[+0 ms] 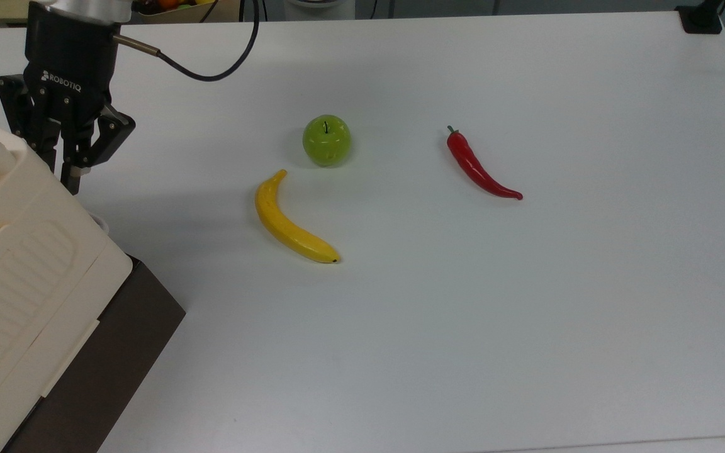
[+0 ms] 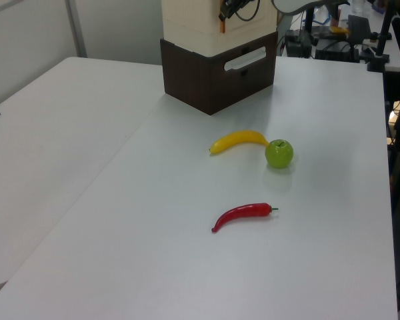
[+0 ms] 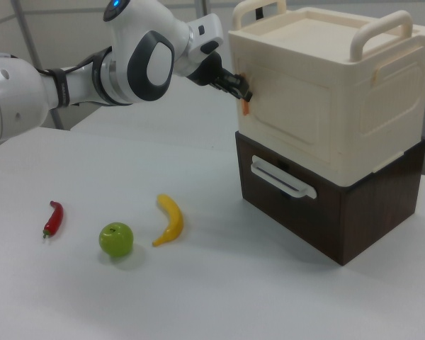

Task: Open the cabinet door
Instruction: 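Grip the orange handle and pull the door outward on its hinge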

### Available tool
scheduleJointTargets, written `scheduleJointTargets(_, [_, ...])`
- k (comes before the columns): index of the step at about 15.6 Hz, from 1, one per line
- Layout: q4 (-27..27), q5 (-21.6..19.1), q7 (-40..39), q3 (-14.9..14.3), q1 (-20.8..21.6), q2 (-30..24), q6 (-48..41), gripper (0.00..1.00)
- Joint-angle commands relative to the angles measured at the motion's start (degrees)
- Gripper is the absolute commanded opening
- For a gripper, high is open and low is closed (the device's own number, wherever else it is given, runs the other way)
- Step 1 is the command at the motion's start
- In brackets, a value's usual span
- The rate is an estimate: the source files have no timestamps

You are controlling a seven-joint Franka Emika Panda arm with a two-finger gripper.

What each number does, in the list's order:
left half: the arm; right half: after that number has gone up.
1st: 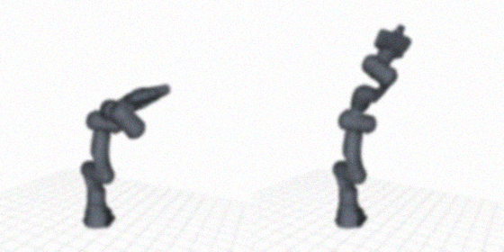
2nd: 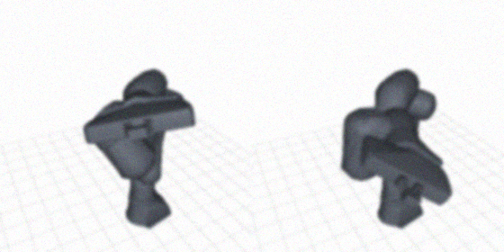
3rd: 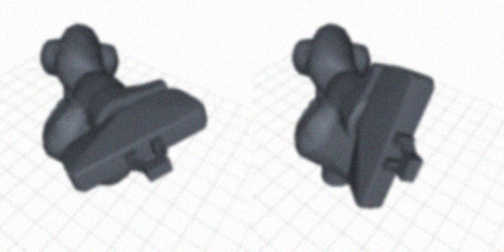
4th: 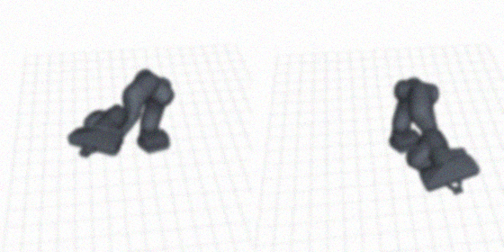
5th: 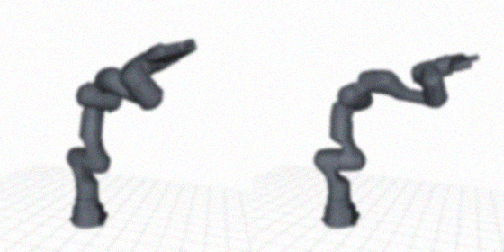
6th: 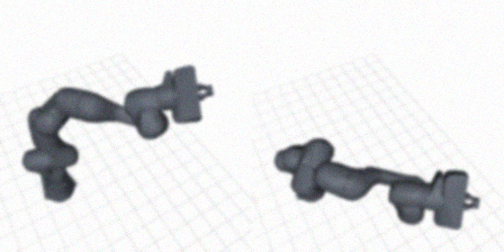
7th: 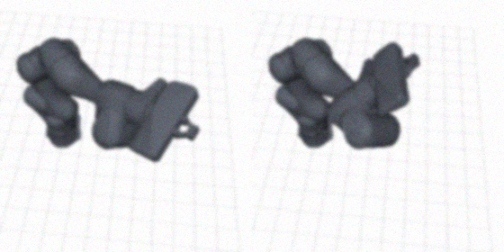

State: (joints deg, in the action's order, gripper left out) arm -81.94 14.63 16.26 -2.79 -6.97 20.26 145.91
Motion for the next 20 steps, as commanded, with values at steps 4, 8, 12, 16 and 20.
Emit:
scheduleJointTargets(4, [-1.64,1.19,0.8,0.15,0.64,-2.85,-4.3,0.11])
scheduleJointTargets(8, [-1.64,0.93,0.88,0.94,0.9,-4.61,-10.37,0.12])
scheduleJointTargets(12, [-1.55,0.14,1.23,0.94,1.78,-5.84,-14.15,0.53])
scheduleJointTargets(16, [-1.02,0.05,1.41,0.94,1.87,-7.51,-17.76,0.94])
scheduleJointTargets(20, [1.78,-1.09,1.41,0.85,1.61,-8.22,-17.33,1.0])
